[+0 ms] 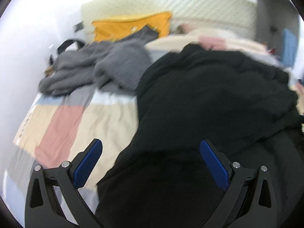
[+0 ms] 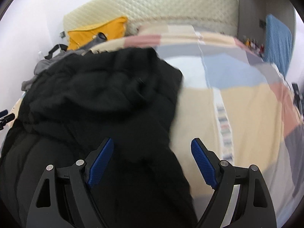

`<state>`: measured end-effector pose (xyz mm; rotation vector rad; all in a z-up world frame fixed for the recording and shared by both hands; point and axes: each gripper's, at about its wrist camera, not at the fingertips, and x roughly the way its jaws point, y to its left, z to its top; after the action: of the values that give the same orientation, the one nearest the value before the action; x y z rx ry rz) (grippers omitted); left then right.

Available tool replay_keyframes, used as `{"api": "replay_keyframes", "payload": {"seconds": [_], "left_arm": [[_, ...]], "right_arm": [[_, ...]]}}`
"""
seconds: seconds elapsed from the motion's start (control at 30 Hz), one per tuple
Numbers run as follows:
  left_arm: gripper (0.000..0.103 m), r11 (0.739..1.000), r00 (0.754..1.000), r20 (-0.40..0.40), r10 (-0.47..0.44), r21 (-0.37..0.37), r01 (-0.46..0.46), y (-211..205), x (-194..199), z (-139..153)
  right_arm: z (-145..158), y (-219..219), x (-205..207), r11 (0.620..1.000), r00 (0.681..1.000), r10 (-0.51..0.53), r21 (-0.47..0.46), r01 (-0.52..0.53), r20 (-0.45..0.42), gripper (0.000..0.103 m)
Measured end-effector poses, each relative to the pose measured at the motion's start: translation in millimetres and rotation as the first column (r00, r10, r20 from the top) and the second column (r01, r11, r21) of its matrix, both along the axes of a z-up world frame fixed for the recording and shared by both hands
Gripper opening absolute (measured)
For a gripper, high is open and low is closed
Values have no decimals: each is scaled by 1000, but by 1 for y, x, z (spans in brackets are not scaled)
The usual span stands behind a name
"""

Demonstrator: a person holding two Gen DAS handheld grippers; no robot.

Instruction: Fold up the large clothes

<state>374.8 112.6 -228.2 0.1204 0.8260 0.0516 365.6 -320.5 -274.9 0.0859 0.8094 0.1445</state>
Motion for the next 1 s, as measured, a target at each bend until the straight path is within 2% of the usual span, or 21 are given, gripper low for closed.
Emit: {"api": "replay_keyframes", "payload": {"seconds": [0.07,0.13,0.27,0.33,0.37,0.5,0.67,0.83,0.9,1.0], "left_arm": [[102,999,999,-35,24,25,-23,4,5,-9],[102,995,996,-54,75,68,-71,7,10,-17],[102,991,982,-149,119,74,-109,16,24,-40],[102,986,980,-148,133,122,-115,17,27,-49],[102,985,980,-146,138,120,-121,19,28,-50],[103,978,975,-95,199,74,-193,34,31,-41],[103,957,957,-29,288,-24,-289,57,30,-27],[103,938,939,1,345,-44,-345,68,30,-23],[103,937,938,-15,345,-52,-345,71,33,-26],[103,938,941,-30,338,-72,-339,72,34,-29]], "right_arm": [[-10,-7,-2,1000,999,-4,25,6,-49,83],[-19,-5,0,1000,997,-4,-18,3,-83,83],[-34,3,7,997,992,13,-71,-22,-124,83],[-37,4,10,996,993,7,-91,-18,-122,83],[-37,4,12,996,993,3,-90,-14,-118,83],[-31,0,14,996,997,-32,-82,27,-64,83],[-16,-8,12,996,998,-68,-51,69,18,83],[-14,-8,14,992,994,-99,-76,103,54,82],[-16,-9,17,990,992,-109,-83,113,58,83],[-26,-12,23,987,991,-137,-80,137,12,83]]}}
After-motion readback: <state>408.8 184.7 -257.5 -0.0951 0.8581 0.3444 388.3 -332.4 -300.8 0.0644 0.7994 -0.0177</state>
